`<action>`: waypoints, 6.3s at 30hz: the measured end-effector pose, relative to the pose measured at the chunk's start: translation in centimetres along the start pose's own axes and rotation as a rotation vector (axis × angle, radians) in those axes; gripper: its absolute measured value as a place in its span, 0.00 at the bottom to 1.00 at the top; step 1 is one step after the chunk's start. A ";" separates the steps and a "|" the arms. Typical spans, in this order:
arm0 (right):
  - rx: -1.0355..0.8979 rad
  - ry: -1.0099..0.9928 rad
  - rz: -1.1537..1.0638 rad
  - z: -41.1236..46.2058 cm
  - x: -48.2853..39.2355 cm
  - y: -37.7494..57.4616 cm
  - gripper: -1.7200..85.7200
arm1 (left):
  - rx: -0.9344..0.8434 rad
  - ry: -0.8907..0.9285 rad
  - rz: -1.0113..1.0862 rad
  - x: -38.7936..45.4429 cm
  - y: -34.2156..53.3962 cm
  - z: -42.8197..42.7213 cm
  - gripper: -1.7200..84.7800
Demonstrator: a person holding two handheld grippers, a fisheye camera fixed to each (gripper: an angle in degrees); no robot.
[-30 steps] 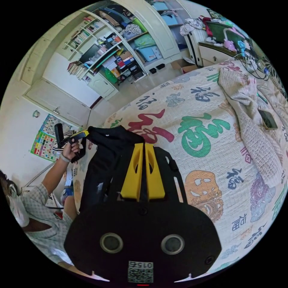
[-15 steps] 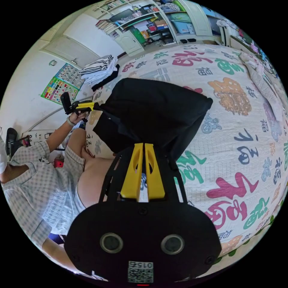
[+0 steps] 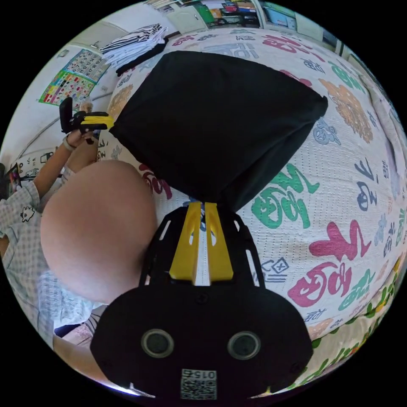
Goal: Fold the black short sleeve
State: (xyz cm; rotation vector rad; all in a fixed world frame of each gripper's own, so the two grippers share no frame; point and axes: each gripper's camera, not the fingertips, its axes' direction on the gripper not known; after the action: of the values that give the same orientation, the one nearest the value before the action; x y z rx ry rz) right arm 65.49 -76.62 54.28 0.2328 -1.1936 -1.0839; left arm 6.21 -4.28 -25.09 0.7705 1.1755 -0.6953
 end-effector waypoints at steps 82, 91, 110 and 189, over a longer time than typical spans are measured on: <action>0.428 0.011 0.237 -18.1 -26.0 -22.1 0.12 | 0.344 0.136 -0.801 -8.0 17.0 -11.9 0.08; 0.559 0.021 0.079 -20.4 -36.6 -27.2 0.13 | 0.385 0.117 -0.812 -6.8 19.1 -12.9 0.07; 0.039 -0.052 0.120 6.8 -36.0 -54.9 0.15 | 0.374 -0.022 -0.687 -7.2 21.1 -9.4 0.11; 0.305 -0.313 0.085 3.6 9.2 -40.0 0.08 | 0.016 0.069 0.002 -18.8 -20.9 2.0 0.12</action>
State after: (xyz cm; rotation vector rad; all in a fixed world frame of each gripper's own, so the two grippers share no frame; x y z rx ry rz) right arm 39.98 -102.83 35.21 0.2505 -1.6373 -0.8809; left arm -14.26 -16.25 -9.83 0.8144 1.2327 -0.6817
